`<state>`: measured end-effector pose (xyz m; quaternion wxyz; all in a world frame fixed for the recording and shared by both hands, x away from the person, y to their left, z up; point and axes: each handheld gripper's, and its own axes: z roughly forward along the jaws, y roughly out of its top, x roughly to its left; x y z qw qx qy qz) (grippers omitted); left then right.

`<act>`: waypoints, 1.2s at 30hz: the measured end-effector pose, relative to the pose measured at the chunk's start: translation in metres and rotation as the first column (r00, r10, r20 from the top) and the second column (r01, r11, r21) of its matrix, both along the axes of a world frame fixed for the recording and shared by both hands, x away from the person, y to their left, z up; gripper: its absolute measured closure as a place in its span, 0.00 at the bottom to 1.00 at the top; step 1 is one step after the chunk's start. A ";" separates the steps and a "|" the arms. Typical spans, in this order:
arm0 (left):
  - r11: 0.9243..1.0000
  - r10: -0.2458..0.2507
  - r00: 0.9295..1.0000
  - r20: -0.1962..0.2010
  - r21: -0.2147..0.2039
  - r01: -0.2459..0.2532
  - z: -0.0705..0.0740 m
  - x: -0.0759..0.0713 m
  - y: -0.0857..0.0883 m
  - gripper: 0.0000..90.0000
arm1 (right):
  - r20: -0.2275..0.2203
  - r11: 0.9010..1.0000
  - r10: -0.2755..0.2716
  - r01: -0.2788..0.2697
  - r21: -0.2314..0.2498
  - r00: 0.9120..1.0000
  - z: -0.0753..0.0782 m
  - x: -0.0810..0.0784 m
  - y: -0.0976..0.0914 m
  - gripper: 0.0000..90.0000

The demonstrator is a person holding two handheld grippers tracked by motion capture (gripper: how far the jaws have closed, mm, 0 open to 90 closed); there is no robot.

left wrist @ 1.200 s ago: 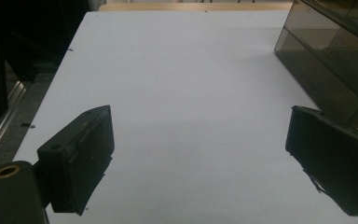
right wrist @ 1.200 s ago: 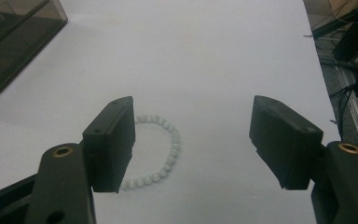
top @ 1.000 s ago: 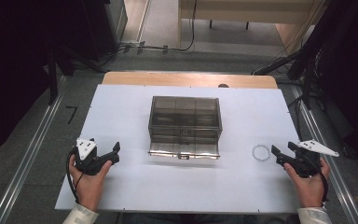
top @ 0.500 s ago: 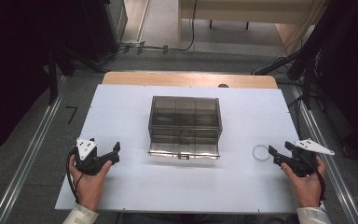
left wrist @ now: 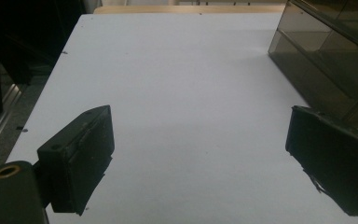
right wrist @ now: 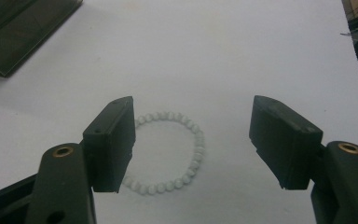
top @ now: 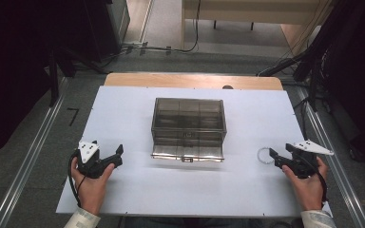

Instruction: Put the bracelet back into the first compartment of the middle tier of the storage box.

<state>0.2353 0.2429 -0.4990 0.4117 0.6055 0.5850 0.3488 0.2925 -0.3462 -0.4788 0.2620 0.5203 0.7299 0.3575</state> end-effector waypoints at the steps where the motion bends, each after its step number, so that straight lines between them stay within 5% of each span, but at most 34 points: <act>1: 1.000 0.000 1.000 0.000 -0.001 0.000 0.000 0.000 0.000 0.09 | -0.002 1.000 0.003 -0.003 -0.001 1.000 0.000 0.000 0.001 0.33; 36: 1.000 -0.012 1.000 0.001 -0.005 0.012 -0.001 0.001 -0.002 0.09 | -0.082 0.997 -0.004 -0.003 -0.083 0.997 -0.016 0.024 0.003 0.54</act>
